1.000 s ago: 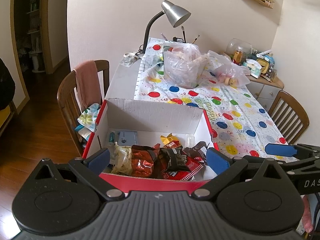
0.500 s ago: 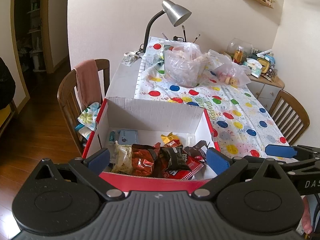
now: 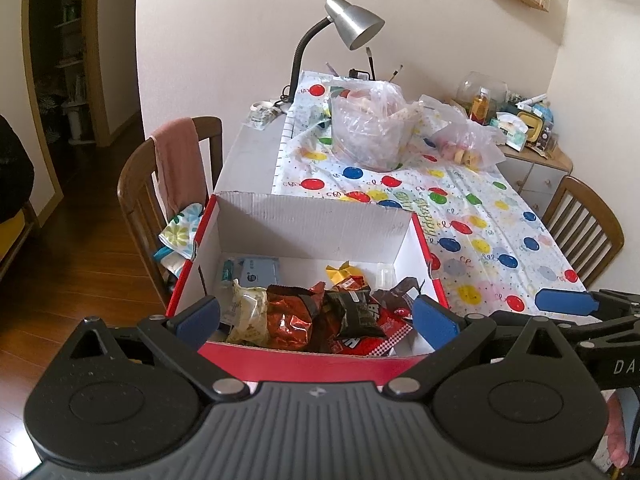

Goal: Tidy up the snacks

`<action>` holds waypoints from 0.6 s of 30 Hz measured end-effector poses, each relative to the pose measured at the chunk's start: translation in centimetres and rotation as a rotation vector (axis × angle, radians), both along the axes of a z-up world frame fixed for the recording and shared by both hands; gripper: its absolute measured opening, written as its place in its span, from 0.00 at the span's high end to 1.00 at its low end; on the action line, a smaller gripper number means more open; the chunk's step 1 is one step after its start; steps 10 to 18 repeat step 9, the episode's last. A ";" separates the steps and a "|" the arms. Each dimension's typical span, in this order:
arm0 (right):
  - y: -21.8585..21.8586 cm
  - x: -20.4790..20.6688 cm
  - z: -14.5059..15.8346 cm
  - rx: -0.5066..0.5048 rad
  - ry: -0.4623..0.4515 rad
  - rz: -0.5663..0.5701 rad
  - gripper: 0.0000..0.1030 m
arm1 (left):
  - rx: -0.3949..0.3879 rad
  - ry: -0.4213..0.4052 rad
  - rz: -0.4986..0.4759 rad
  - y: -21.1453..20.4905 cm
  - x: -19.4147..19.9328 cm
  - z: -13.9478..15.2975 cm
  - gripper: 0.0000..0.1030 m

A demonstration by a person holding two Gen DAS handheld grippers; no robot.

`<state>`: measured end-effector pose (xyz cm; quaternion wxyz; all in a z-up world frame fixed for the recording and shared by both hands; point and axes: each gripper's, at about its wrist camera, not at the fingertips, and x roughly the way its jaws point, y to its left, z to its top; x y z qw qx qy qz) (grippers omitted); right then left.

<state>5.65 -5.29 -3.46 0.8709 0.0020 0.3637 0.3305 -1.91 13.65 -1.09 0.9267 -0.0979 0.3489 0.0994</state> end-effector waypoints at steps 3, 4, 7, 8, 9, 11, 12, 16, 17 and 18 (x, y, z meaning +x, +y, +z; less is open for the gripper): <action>-0.2 0.0 -0.1 0.000 0.005 -0.008 0.00 | 0.001 0.004 -0.004 -0.1 0.0 -0.2 0.00; -0.3 0.0 -0.2 0.000 0.005 -0.011 0.00 | 0.002 0.006 -0.006 -0.1 0.1 -0.2 0.00; -0.6 0.1 -0.3 0.000 0.007 -0.021 0.00 | 0.003 0.008 -0.003 -0.2 0.1 -0.3 0.00; -0.8 0.2 -0.3 0.001 0.008 -0.026 0.00 | 0.000 0.008 -0.005 -0.2 0.1 -0.3 0.00; -0.9 0.3 -0.3 0.001 0.009 -0.030 0.00 | -0.001 0.009 -0.007 -0.3 0.1 -0.3 0.00; -0.9 0.3 -0.3 0.001 0.009 -0.030 0.00 | -0.001 0.009 -0.007 -0.3 0.1 -0.3 0.00; -0.9 0.3 -0.3 0.001 0.009 -0.030 0.00 | -0.001 0.009 -0.007 -0.3 0.1 -0.3 0.00; -0.9 0.3 -0.3 0.001 0.009 -0.030 0.00 | -0.001 0.009 -0.007 -0.3 0.1 -0.3 0.00; -0.9 0.3 -0.3 0.001 0.009 -0.030 0.00 | -0.001 0.009 -0.007 -0.3 0.1 -0.3 0.00; -0.9 0.3 -0.3 0.001 0.009 -0.030 0.00 | -0.001 0.009 -0.007 -0.3 0.1 -0.3 0.00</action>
